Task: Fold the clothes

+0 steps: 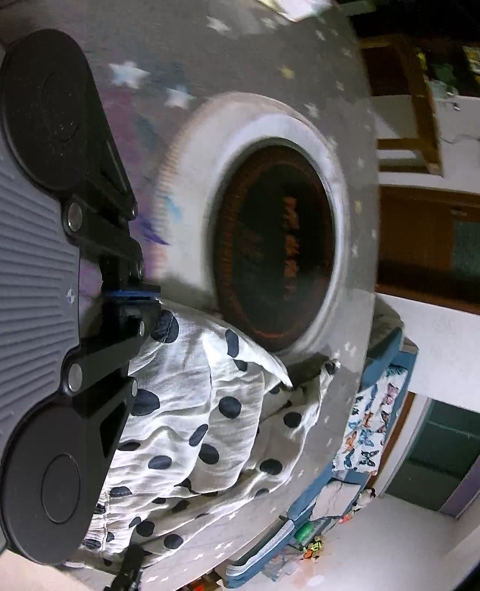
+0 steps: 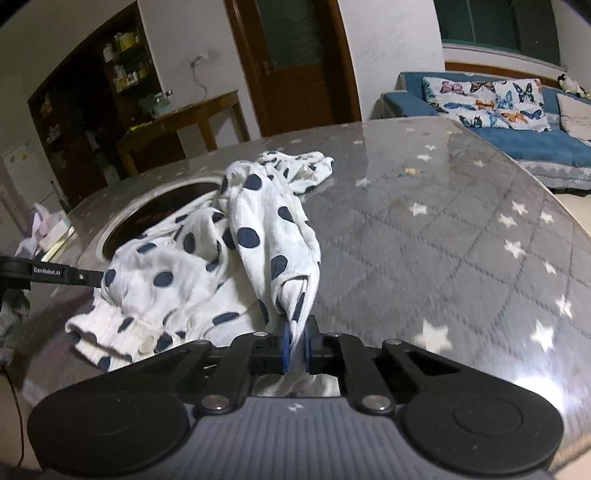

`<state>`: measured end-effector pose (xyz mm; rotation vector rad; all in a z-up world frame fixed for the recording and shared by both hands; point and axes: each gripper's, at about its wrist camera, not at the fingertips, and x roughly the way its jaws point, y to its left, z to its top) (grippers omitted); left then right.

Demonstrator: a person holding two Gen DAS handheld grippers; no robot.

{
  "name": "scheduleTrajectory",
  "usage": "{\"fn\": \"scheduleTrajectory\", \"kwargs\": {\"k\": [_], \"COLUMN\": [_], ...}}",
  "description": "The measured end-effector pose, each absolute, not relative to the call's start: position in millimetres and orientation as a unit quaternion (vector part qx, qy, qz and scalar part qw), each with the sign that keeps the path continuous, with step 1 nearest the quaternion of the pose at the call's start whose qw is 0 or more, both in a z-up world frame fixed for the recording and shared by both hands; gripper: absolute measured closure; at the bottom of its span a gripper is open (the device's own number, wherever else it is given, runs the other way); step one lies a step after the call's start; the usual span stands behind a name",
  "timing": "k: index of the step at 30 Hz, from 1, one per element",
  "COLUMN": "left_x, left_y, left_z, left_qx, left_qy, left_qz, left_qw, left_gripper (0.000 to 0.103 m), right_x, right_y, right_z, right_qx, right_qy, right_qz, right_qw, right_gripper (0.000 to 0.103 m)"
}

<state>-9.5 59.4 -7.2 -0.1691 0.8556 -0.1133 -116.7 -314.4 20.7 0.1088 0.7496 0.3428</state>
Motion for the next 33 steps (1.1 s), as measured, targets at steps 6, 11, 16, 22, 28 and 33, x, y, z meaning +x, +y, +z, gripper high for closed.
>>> {"fn": "scheduleTrajectory", "kwargs": {"k": [6,11,16,22,28,33], "left_x": [-21.3,-22.8,-8.4,17.7,39.8,51.6], "left_y": [55.8,48.4,33.8,13.8,7.2,6.5], "left_z": [6.2,33.6,46.9,30.8,10.2,-1.3], "left_qx": [-0.072,-0.053,-0.041,-0.034,-0.029,-0.031], "left_qy": [0.399,0.354,0.331,0.348,0.375,0.390], "left_qz": [-0.057,-0.059,-0.096,-0.131,-0.138,-0.141], "left_qw": [0.913,0.932,0.938,0.927,0.916,0.909], "left_gripper": [0.091,0.062,0.064,0.070,0.070,0.070], "right_x": [-124.2,-111.3,-84.9,-47.0,-2.9,37.0], "right_y": [-321.2,-325.1,-312.7,-289.3,-267.0,-248.2], "right_z": [31.1,56.1,72.0,79.5,78.0,76.8], "right_qx": [0.051,0.034,0.015,-0.006,-0.010,-0.017], "right_qy": [0.366,0.339,0.317,0.306,0.313,0.325], "right_qz": [0.168,0.163,0.173,0.195,0.216,0.231], "right_qw": [0.914,0.926,0.932,0.932,0.925,0.917], "right_gripper": [0.085,0.080,0.080,0.079,0.078,0.072]}}
